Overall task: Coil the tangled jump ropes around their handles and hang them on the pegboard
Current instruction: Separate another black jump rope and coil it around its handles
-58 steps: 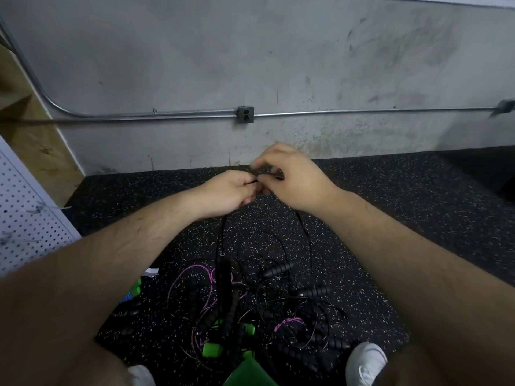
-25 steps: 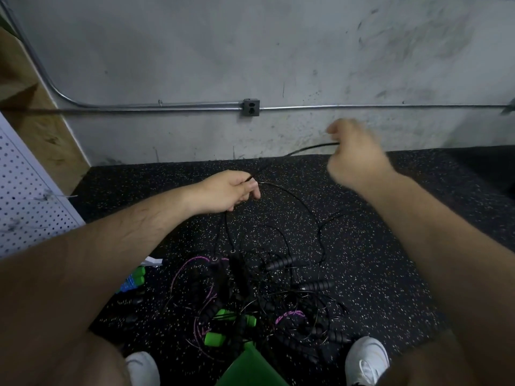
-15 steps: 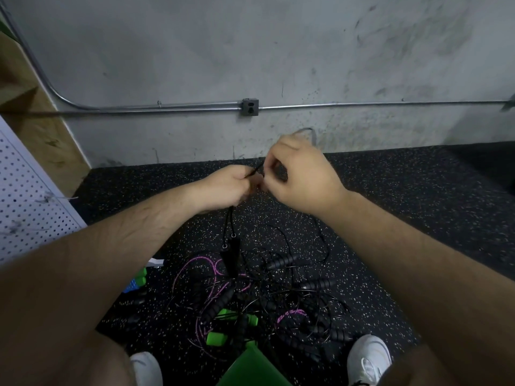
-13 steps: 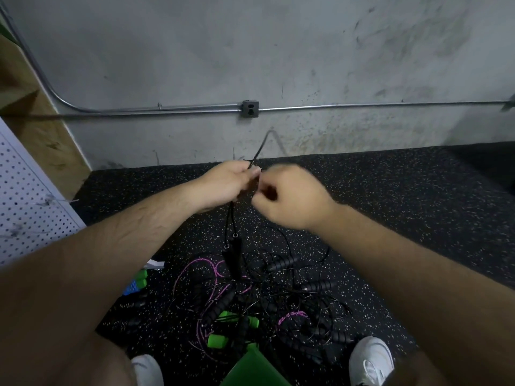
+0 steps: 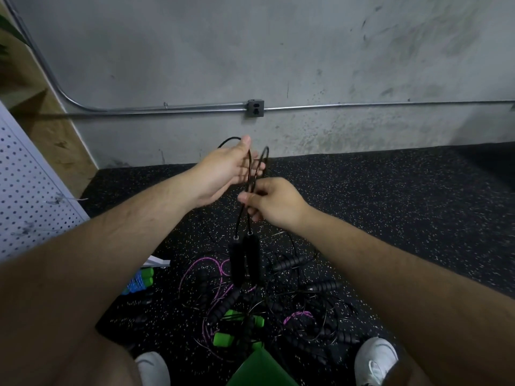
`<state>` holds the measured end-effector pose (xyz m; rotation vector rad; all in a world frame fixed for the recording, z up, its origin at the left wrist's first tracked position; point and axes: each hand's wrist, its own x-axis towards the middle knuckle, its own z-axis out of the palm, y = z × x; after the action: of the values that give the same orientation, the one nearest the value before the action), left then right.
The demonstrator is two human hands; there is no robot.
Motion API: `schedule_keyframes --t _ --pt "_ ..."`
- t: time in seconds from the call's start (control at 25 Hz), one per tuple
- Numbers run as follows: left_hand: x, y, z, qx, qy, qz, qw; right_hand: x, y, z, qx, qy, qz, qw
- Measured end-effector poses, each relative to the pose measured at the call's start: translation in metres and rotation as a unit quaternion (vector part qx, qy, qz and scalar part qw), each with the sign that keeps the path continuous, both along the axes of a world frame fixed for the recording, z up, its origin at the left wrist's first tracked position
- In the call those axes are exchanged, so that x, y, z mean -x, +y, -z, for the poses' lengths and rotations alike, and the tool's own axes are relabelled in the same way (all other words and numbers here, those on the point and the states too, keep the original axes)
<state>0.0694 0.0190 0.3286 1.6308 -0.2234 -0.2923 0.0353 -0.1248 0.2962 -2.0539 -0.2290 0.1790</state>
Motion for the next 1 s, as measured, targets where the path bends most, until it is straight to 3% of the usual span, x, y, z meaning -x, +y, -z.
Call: schedule_keyframes --t 0.12,0.28,0.52,0.6,0.68,0.84,0.92,1.0 --pt "0.009 0.012 0.015 -0.068 0.011 0.050 0.996 -0.011 -0.011 -0.020 -0.087 0.005 0.036 0.996" --pt "0.016 0.017 0.025 -0.086 -0.007 0.126 0.988 -0.020 -0.026 -0.031 -0.206 0.070 0.059 0.974" --pt "0.024 -0.006 0.025 -0.192 -0.086 0.072 0.975 -0.017 -0.025 -0.036 -0.281 0.112 0.065 0.951" --pt "0.021 -0.009 0.023 -0.215 -0.100 0.005 0.971 -0.015 -0.021 -0.031 -0.169 0.080 0.101 0.977" --pt "0.014 -0.007 0.020 -0.253 -0.120 -0.065 0.958 -0.005 -0.019 -0.022 0.063 0.020 0.133 0.989" --pt "0.004 -0.001 0.015 -0.121 0.003 -0.154 0.981 0.027 0.002 -0.005 0.334 -0.055 0.073 0.938" --pt "0.003 -0.005 0.012 -0.050 0.053 -0.180 0.981 0.028 0.010 0.006 0.406 -0.076 0.073 0.908" --pt "0.001 -0.006 0.006 0.022 0.100 -0.197 0.975 0.018 0.008 0.011 0.383 -0.100 0.079 0.915"
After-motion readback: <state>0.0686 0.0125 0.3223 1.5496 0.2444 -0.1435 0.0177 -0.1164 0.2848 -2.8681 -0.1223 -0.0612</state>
